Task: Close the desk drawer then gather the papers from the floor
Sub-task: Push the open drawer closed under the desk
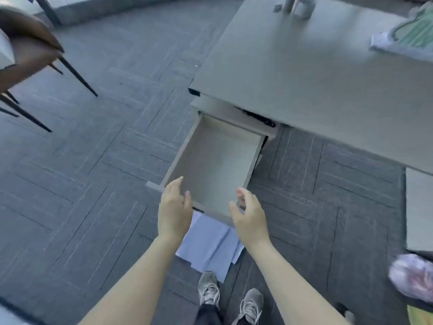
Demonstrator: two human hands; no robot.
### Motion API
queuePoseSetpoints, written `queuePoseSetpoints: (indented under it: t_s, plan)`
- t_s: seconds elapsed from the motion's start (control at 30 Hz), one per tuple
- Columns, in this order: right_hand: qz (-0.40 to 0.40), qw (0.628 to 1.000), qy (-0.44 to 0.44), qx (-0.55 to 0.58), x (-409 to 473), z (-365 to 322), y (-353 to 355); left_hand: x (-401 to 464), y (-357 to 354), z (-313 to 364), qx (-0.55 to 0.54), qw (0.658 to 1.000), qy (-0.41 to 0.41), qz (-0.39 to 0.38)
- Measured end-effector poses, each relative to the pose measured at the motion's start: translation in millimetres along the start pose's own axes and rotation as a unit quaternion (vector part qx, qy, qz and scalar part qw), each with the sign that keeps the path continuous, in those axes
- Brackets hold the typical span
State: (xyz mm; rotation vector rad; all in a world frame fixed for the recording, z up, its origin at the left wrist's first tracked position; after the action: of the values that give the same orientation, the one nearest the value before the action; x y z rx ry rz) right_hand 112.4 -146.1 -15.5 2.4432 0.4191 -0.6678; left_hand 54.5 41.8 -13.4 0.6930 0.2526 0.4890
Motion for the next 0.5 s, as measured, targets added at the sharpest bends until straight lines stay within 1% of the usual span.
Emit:
queuePoseSetpoints:
  t_s: [0.03, 0.1, 0.13, 0.2, 0.27, 0.33, 0.4, 0.5]
  plan:
    - [-0.022, 0.998, -0.053, 0.029, 3, 15, -16, -3, -1, -22, -0.013, 0.998, 0.066, -0.001]
    - [-0.062, 0.984, -0.151, 0.069, 6, 47, -47, -12, -11, -65, -0.022, 0.986, 0.164, -0.008]
    - [-0.080, 0.970, -0.207, 0.098, 7, 66, -61, -18, -18, -84, -0.027, 0.978, 0.206, -0.026]
    - [-0.112, 0.930, -0.302, 0.177, 5, 95, -86, -26, -39, -112, -0.033, 0.963, 0.254, -0.085]
    - [-0.120, 0.886, -0.358, 0.268, 8, 113, -102, -28, -56, -125, -0.035, 0.956, 0.263, -0.124]
    - [-0.115, 0.850, -0.376, 0.351, 13, 127, -111, -24, -71, -133, -0.047, 0.958, 0.254, -0.127]
    - [-0.101, 0.833, -0.373, 0.397, 24, 136, -113, -19, -81, -134, -0.045, 0.964, 0.236, -0.114]
    - [-0.086, 0.821, -0.370, 0.426, 35, 139, -110, -8, -88, -131, -0.026, 0.970, 0.230, -0.075]
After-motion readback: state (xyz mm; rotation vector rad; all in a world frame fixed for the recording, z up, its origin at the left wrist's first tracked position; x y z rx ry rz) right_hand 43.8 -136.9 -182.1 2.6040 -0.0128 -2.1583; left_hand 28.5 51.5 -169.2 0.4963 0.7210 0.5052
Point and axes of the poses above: each hand's wrist, its own x-axis towards the middle knuckle, its own y-axis out of the back of the hand, z = x × y, the point moved 7 cm from there along x, towards the middle knuckle, and after that the axes turned 10 degrees about -y, right-handed, at the moved point
